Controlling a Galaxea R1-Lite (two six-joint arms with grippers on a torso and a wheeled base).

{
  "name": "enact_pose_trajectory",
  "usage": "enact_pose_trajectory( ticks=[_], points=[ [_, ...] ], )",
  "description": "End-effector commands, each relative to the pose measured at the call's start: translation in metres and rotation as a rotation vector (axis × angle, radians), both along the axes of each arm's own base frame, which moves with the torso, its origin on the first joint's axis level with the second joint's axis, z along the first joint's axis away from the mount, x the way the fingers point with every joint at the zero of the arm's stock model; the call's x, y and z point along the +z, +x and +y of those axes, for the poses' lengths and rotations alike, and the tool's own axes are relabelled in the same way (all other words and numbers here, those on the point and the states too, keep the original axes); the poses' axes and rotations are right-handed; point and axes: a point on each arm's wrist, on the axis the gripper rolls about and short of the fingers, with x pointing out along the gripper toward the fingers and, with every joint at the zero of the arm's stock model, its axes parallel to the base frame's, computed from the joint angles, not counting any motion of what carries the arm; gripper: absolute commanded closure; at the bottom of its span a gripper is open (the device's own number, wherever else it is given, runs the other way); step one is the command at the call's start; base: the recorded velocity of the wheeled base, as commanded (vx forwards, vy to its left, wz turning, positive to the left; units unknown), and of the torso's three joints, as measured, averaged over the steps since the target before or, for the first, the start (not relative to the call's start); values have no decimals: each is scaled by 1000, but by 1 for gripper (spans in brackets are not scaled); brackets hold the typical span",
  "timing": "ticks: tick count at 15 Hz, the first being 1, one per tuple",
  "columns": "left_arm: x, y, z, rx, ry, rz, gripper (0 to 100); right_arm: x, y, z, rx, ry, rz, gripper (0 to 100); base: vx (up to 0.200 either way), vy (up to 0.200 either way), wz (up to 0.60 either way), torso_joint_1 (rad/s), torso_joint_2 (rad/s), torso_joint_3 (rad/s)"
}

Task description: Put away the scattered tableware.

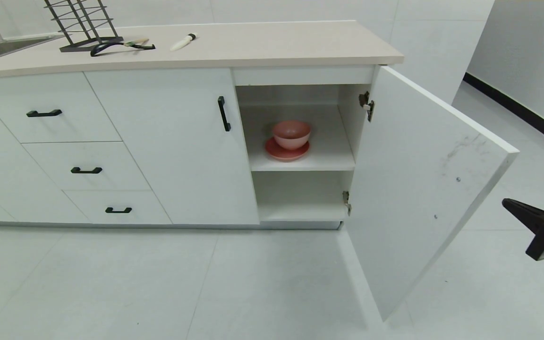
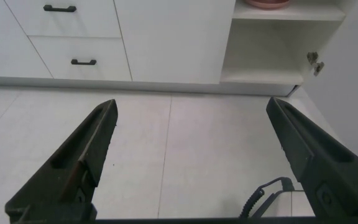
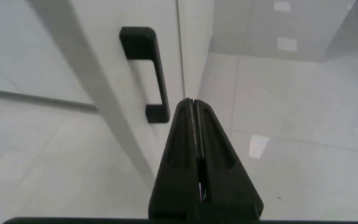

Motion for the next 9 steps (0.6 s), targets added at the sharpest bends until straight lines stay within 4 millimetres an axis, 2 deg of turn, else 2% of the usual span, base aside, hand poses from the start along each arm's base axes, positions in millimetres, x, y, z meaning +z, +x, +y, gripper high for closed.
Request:
enact_pose_trajectory(
  ticks=[1, 4, 7, 9],
  points=[
    [0, 0, 0, 1, 0, 1, 0, -8, 30, -1, 1, -2, 41, 100, 0, 0, 0, 0, 0, 0],
    [0, 0, 0, 2, 0, 1, 0, -31, 64, -6, 1, 3, 127, 100, 0, 0, 0, 0, 0, 0],
    [0, 0, 0, 2, -1, 1, 0, -32, 92, -8, 1, 2, 105, 100, 0, 0, 0, 0, 0, 0],
    [0, 0, 0, 2, -1, 1, 0, -33, 95, -7, 21, 3, 102, 100, 0, 0, 0, 0, 0, 0]
  ],
)
